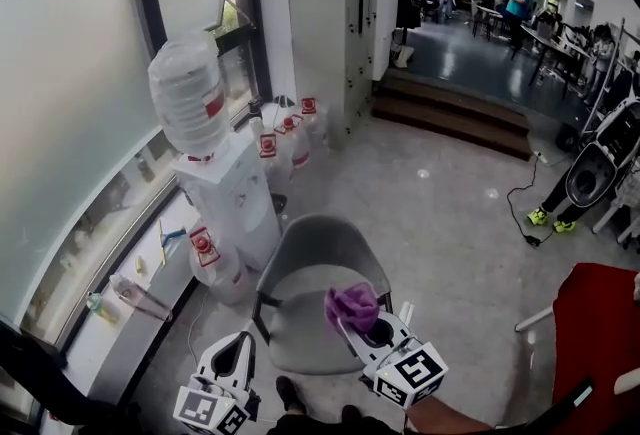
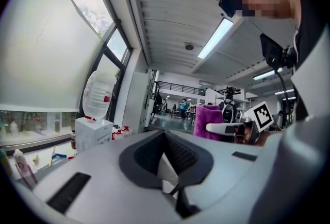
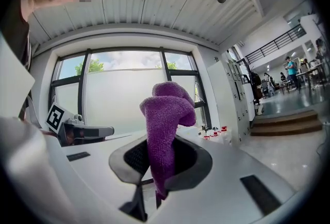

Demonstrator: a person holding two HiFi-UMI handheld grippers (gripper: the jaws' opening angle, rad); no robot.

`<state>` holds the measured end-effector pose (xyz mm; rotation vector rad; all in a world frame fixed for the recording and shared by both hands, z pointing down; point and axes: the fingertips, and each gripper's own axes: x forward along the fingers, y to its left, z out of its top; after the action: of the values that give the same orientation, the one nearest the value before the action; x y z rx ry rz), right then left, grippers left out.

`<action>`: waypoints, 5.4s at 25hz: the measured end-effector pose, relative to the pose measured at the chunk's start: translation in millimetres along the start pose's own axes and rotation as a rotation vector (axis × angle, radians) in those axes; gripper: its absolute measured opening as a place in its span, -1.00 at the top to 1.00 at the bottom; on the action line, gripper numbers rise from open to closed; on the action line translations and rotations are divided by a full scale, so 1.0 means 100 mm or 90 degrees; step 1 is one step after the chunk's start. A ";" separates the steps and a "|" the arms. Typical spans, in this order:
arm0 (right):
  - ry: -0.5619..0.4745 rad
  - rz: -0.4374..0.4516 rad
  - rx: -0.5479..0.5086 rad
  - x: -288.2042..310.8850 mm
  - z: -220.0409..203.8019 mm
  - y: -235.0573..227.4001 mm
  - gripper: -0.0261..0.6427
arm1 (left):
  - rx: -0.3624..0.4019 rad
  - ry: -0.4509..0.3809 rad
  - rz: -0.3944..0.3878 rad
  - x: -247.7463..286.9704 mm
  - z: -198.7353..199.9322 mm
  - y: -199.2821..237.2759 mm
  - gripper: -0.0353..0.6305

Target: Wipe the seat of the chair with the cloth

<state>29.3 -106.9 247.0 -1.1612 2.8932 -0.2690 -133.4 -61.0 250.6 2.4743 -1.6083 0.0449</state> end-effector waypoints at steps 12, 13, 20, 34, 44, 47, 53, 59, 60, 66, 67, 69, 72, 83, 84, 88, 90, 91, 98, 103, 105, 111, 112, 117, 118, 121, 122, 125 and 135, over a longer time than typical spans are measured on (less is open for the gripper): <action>0.040 -0.030 0.017 0.68 -0.22 0.02 0.72 | -0.015 0.015 -0.018 0.26 -0.14 0.64 0.88; 0.043 -0.032 0.021 0.75 -0.26 0.02 0.72 | -0.012 0.020 -0.018 0.29 -0.17 0.70 0.88; 0.070 -0.042 0.028 1.19 -0.53 -0.03 0.72 | -0.016 0.057 -0.023 0.47 -0.43 1.10 0.88; 0.140 -0.054 0.077 2.01 -1.37 -0.14 0.72 | -0.055 0.132 -0.057 0.76 -1.06 1.74 0.88; 0.223 -0.068 0.099 2.39 -2.19 -0.32 0.72 | -0.079 0.181 -0.058 0.95 -1.53 1.97 0.88; 0.261 -0.060 0.121 2.53 -2.58 -0.40 0.72 | -0.091 0.201 -0.042 1.01 -1.74 2.04 0.88; 0.329 -0.039 0.162 2.72 -3.24 -0.53 0.72 | -0.113 0.254 -0.006 1.03 -2.18 2.06 0.88; 0.394 -0.017 0.197 2.87 -3.85 -0.66 0.72 | -0.135 0.279 0.012 1.11 -2.47 2.02 0.88; 0.407 -0.013 0.205 2.89 -3.97 -0.66 0.72 | -0.137 0.283 0.021 1.11 -2.51 2.06 0.88; 0.462 -0.023 0.259 3.04 -4.64 -0.76 0.72 | -0.135 0.318 0.036 1.13 -2.82 2.13 0.88; 0.468 -0.023 0.268 3.07 -4.74 -0.77 0.72 | -0.138 0.323 0.037 1.14 -2.88 2.13 0.88; 0.480 -0.023 0.281 3.11 -4.92 -0.77 0.72 | -0.148 0.331 0.043 1.16 -2.98 2.13 0.88; 0.498 -0.033 0.288 3.17 -5.16 -0.83 0.72 | -0.173 0.336 0.050 1.22 -3.07 2.10 0.88; 0.562 -0.036 0.319 3.39 -5.89 -0.97 0.72 | -0.218 0.374 0.083 1.14 -3.44 2.04 0.88; 0.564 -0.039 0.324 3.39 -5.93 -1.00 0.72 | -0.218 0.375 0.083 1.14 -3.46 2.03 0.88; 0.565 -0.062 0.359 3.34 -6.05 -1.18 0.72 | -0.210 0.381 0.074 1.18 -3.50 1.95 0.88; 0.573 -0.073 0.362 3.29 -6.11 -1.26 0.72 | -0.214 0.390 0.068 1.21 -3.48 1.90 0.88; 0.582 -0.079 0.359 3.26 -6.14 -1.31 0.72 | -0.216 0.393 0.065 1.23 -3.47 1.87 0.88; 0.600 -0.106 0.367 2.98 -6.22 -1.65 0.72 | -0.210 0.407 0.047 1.34 -3.50 1.67 0.88; 0.600 -0.127 0.378 2.74 -6.20 -1.94 0.72 | -0.209 0.408 0.038 1.42 -3.56 1.54 0.88; 0.602 -0.135 0.382 2.61 -6.19 -2.07 0.72 | -0.199 0.411 0.018 1.46 -3.58 1.44 0.88; 0.604 -0.168 0.389 2.23 -6.18 -2.43 0.72 | -0.202 0.420 0.025 1.56 -3.59 1.35 0.88; 0.606 -0.177 0.386 2.16 -6.17 -2.50 0.72 | -0.200 0.417 0.024 1.59 -3.58 1.33 0.88; 0.624 -0.230 0.361 1.86 -6.13 -2.79 0.72 | -0.185 0.414 0.004 1.65 -3.60 1.17 0.88; 0.629 -0.241 0.350 1.80 -6.12 -2.83 0.72 | -0.183 0.414 0.001 1.65 -3.60 1.13 0.88; 0.644 -0.279 0.328 1.63 -6.10 -2.95 0.72 | -0.184 0.410 -0.008 1.66 -3.59 1.03 0.88; 0.646 -0.297 0.326 1.58 -6.10 -2.99 0.72 | -0.185 0.409 -0.011 1.66 -3.58 1.00 0.88; 0.643 -0.356 0.311 1.46 -6.04 -3.07 0.72 | -0.182 0.405 -0.022 1.61 -3.54 0.97 0.88; 0.579 -0.253 0.299 2.15 -5.69 -2.11 0.72 | -0.195 0.397 0.013 1.28 -3.37 1.31 0.88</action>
<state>-24.8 -316.3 853.1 -1.8253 2.8317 -1.7791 -173.8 -169.4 616.7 1.9413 -1.2546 0.4825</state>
